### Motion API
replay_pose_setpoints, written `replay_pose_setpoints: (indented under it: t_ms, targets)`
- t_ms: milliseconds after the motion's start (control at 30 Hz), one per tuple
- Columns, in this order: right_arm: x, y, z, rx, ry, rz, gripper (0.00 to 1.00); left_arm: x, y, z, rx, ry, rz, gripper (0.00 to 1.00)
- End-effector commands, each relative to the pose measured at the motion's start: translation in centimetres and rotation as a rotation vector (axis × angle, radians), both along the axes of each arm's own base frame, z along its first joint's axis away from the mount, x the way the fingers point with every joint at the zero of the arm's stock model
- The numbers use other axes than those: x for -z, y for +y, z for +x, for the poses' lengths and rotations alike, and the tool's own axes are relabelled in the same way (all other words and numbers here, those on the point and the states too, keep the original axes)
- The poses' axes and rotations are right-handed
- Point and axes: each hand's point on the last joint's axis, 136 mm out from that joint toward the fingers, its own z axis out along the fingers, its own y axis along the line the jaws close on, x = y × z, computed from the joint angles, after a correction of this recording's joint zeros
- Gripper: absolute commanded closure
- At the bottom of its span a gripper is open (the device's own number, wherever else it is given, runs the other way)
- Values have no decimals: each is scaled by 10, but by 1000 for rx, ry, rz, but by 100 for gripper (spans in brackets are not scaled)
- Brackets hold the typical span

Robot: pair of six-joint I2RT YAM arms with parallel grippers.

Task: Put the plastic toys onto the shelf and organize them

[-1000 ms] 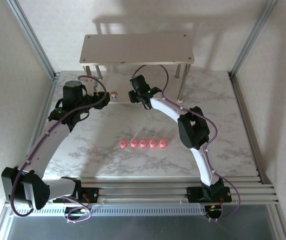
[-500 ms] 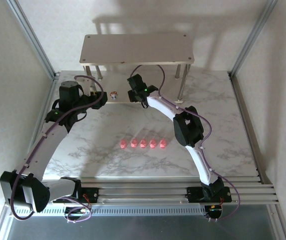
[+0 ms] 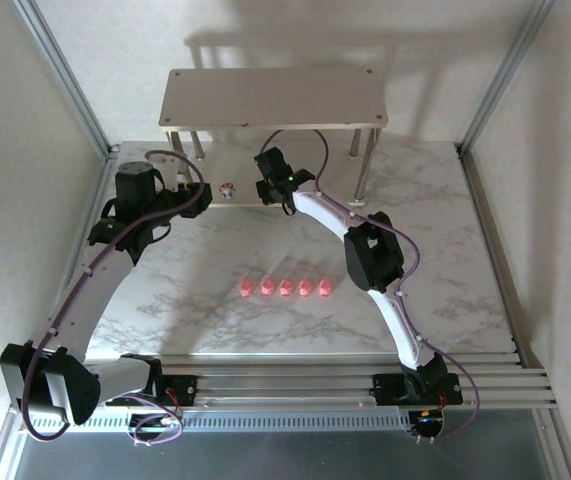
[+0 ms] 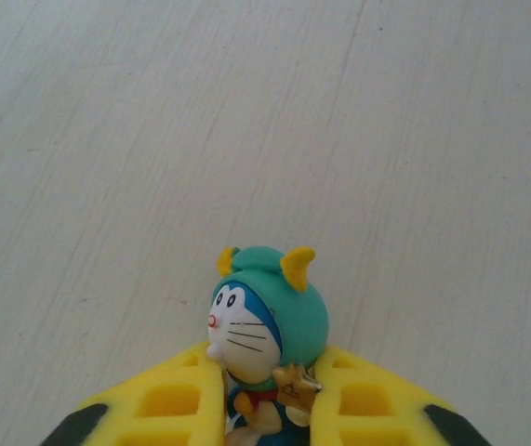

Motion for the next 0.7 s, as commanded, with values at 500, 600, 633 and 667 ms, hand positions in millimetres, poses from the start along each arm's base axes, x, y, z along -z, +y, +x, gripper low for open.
replay_pose_setpoints:
  t_ms: [500,600,633,667]
  targets:
    - [-79,6,-36,-201,-98,163,100,-5,-16,6,85,-8,-143,47]
    - [-110,7,-65,-323,-145,246,100,-9,-24,6,133,-8,-177,46]
    - [-120,6,-77,-367,-158,271,100,-9,-26,6,145,-3,-184,46]
    - [-128,3,-88,-404,-165,291,100,-9,-28,6,155,2,-190,47]
